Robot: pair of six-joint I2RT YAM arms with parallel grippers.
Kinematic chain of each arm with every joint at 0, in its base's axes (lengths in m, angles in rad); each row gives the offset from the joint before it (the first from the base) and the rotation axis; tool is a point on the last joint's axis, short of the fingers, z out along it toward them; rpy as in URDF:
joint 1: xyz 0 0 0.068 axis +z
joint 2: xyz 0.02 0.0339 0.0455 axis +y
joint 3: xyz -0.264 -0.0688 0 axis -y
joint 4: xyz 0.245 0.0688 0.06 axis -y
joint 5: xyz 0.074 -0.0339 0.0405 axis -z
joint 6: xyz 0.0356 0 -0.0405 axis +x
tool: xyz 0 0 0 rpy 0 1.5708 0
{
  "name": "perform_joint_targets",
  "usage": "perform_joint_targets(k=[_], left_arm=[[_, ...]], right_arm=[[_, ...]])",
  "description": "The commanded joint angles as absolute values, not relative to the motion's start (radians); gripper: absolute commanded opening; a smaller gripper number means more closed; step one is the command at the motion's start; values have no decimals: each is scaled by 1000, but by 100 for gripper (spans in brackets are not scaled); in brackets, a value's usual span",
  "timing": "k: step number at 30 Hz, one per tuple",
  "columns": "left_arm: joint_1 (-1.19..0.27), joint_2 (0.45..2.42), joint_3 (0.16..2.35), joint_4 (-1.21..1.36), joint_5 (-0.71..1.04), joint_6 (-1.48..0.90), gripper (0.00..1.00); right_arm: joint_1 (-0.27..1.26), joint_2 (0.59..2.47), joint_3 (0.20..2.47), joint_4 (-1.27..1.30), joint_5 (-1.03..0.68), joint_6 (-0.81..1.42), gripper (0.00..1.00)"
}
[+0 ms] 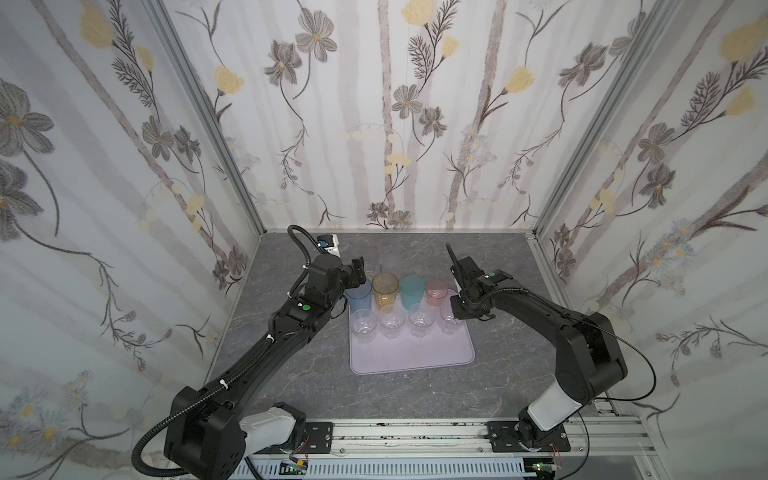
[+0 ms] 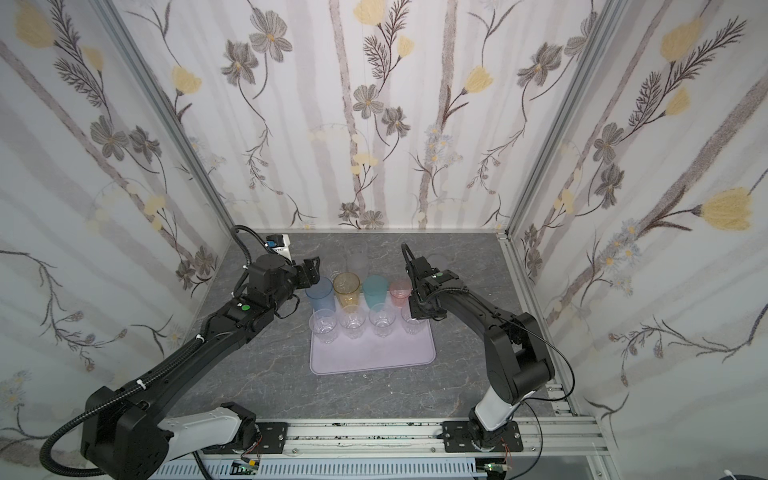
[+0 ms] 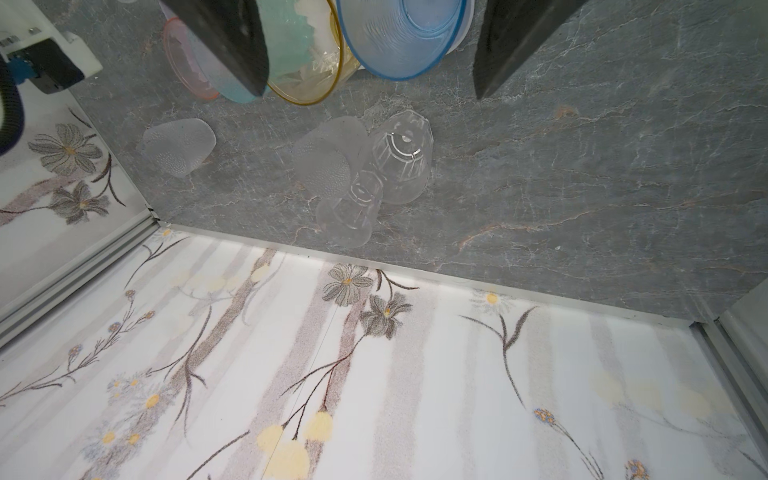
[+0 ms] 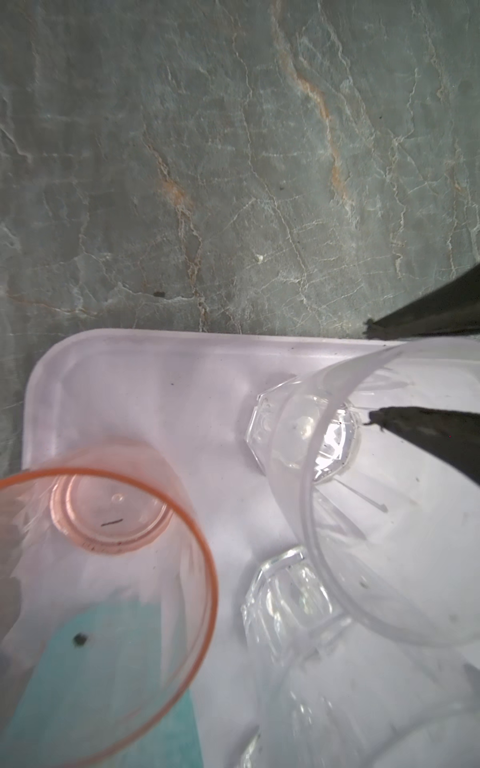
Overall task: Place the glasses into the tray
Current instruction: 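Raise the left gripper away while the right gripper moves to the remaining clear glasses, then grasp another clear glass with the right gripper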
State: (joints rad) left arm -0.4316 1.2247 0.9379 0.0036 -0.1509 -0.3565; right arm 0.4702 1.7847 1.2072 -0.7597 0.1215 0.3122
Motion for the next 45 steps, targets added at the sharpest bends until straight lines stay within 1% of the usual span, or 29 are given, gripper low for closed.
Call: perform_joint_targets(k=[1, 5, 7, 10, 13, 16, 19, 24, 29, 35, 41, 45], left_arm=[[-388, 1250, 962, 38, -73, -372, 79], [-333, 1331, 1018, 31, -8, -378, 78], [-320, 1405, 1075, 18, 5, -364, 76], [-302, 1535, 1174, -5, 23, -345, 76], [-273, 1666, 1286, -41, 83, -354, 74], [-262, 1775, 1422, -70, 124, -367, 73], [-263, 1826, 1472, -78, 139, -378, 72], [-265, 1805, 1428, -78, 115, -367, 73], [-267, 1726, 1333, -77, 66, -347, 76], [-296, 1639, 1219, -59, 2, -324, 78], [-330, 1546, 1126, -30, -41, -314, 78], [-339, 1492, 1075, -11, -53, -318, 79]], right_arm=[[468, 1750, 1259, -787, 150, 302, 34], [462, 1721, 1336, -807, 169, 307, 36], [457, 1720, 1373, -783, 162, 321, 37], [458, 1732, 1413, -733, 114, 357, 37], [457, 1740, 1422, -641, 66, 397, 37], [457, 1794, 1482, -586, 37, 421, 38], [455, 1896, 1580, -534, 2, 436, 40], [461, 2089, 1767, -464, -81, 506, 42], [466, 2244, 1893, -386, -161, 590, 43], [474, 2417, 2054, -361, -223, 632, 45], [478, 2602, 2259, -393, -220, 650, 47], [480, 2655, 2277, -346, -193, 663, 47]])
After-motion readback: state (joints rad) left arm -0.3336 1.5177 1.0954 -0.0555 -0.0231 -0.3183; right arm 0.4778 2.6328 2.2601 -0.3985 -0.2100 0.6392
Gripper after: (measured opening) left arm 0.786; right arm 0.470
